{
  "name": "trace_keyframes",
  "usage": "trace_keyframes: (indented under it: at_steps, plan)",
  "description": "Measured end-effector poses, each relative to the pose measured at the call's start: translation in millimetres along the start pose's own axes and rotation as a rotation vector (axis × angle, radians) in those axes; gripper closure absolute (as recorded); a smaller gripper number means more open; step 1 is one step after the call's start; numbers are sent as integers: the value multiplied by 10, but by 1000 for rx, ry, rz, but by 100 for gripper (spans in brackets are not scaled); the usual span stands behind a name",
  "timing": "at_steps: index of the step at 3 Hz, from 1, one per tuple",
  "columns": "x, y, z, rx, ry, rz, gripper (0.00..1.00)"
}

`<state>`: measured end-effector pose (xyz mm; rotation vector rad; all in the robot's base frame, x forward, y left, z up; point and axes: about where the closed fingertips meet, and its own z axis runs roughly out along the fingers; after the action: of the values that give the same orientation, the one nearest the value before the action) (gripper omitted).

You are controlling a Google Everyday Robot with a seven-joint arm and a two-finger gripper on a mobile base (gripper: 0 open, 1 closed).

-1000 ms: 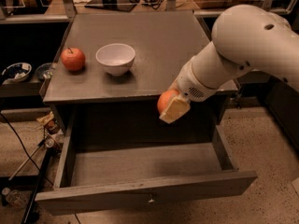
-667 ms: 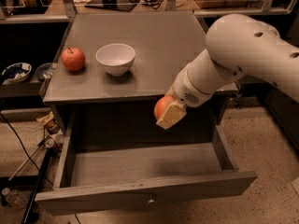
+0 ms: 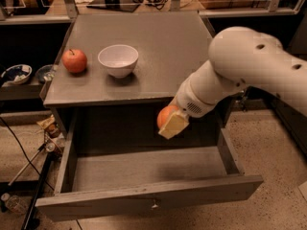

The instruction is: Place orange into top drawer

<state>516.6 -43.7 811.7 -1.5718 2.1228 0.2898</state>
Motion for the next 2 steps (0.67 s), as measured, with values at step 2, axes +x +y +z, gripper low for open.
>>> trace_keyframes:
  at_steps: [2]
  plan:
    - [170, 241, 556, -82, 54, 31, 100]
